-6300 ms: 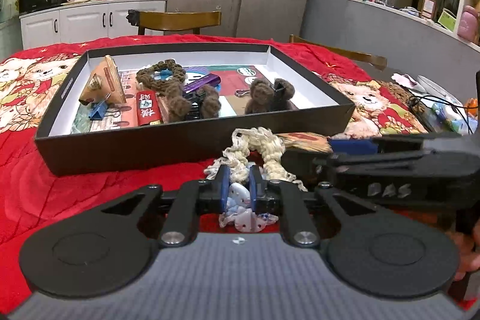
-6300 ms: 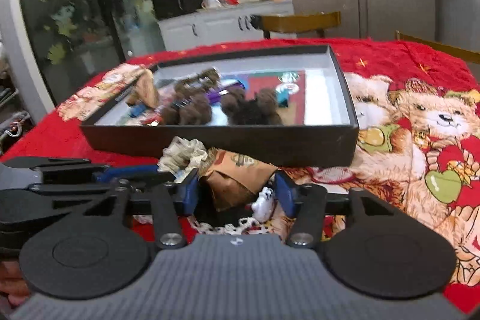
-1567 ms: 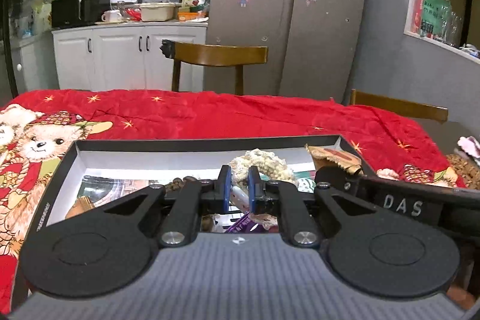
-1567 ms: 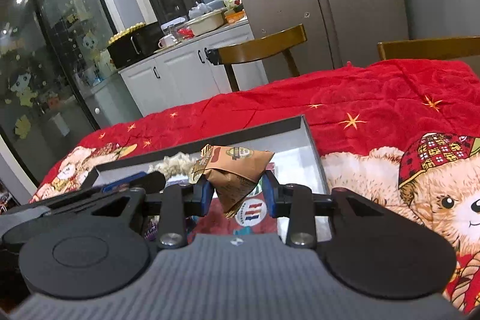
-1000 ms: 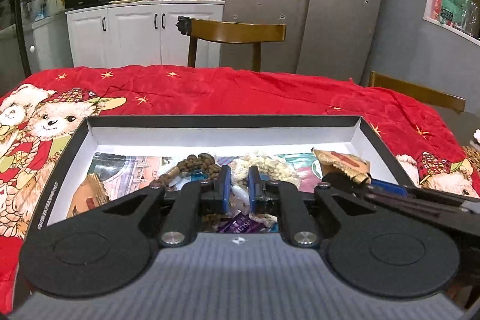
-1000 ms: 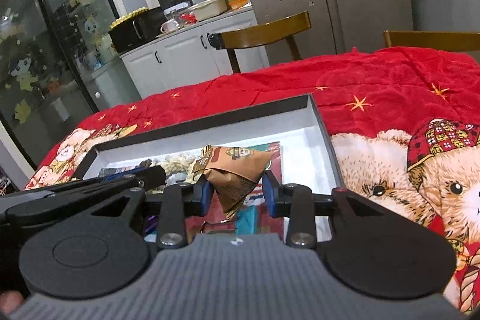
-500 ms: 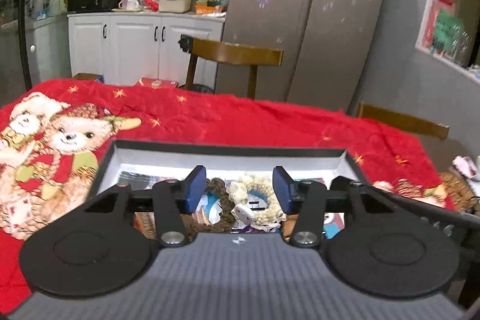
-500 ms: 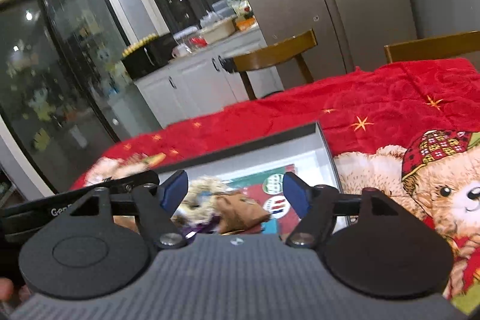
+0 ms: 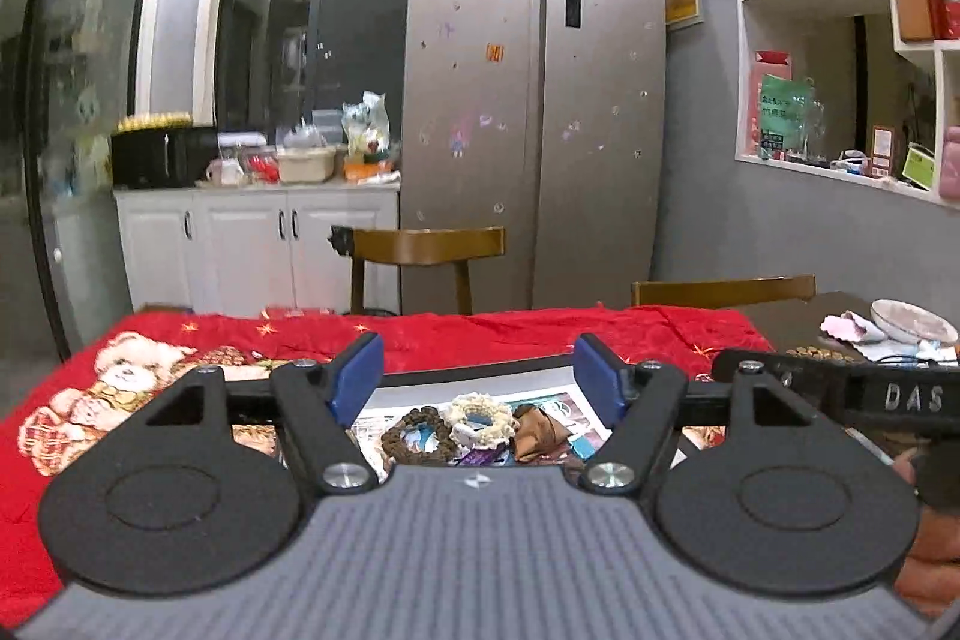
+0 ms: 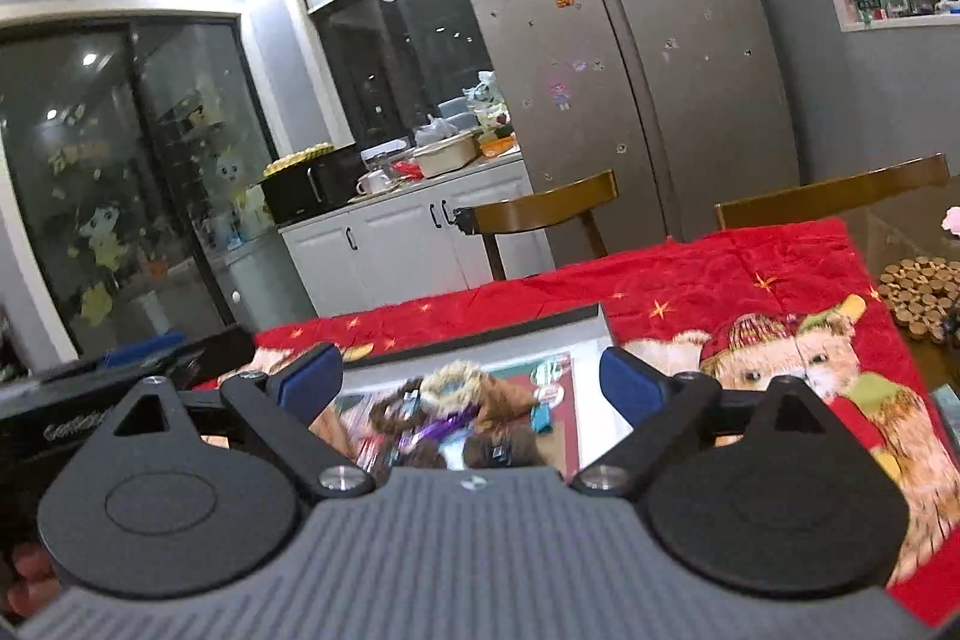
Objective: Organize objects
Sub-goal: 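Lower both grippers into the box and open them to release scrunchie and packet, then withdraw both open grippers from the box toward the remaining scrunchies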
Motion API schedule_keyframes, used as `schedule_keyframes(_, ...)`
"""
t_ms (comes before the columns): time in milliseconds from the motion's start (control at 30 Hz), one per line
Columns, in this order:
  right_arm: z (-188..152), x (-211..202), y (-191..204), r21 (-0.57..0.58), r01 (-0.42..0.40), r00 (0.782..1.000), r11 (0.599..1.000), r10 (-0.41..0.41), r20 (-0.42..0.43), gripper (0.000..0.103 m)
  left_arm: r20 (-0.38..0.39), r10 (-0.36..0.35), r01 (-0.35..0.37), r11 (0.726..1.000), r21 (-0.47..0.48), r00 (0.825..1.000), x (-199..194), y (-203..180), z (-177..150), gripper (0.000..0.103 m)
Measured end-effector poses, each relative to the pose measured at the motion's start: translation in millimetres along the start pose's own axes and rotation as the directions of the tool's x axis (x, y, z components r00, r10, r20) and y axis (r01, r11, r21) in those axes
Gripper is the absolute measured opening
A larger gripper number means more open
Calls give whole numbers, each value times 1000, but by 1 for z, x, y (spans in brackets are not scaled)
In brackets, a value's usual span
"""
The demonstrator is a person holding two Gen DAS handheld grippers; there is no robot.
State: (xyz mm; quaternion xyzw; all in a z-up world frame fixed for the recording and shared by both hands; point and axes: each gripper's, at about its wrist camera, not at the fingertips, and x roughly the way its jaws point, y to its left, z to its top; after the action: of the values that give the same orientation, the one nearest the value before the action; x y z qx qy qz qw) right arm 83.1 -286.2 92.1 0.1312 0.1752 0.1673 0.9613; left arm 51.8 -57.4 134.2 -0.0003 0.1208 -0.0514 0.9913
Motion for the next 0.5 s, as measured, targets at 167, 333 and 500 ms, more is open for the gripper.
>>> schedule_keyframes(167,-18,-4,6,-37,-5,1000,999,4,-20,97,-58,-57,56,998,-18,997,-6,-5,-19,74)
schedule_keyframes(333,-37,6,1,-18,0,998,1000,-1,-58,97,-85,-72,70,997,-31,994,7,1,-42,74)
schedule_keyframes(500,-57,19,-15,-15,17,995,1000,-18,-94,97,-138,-70,63,997,-51,988,27,12,-63,74)
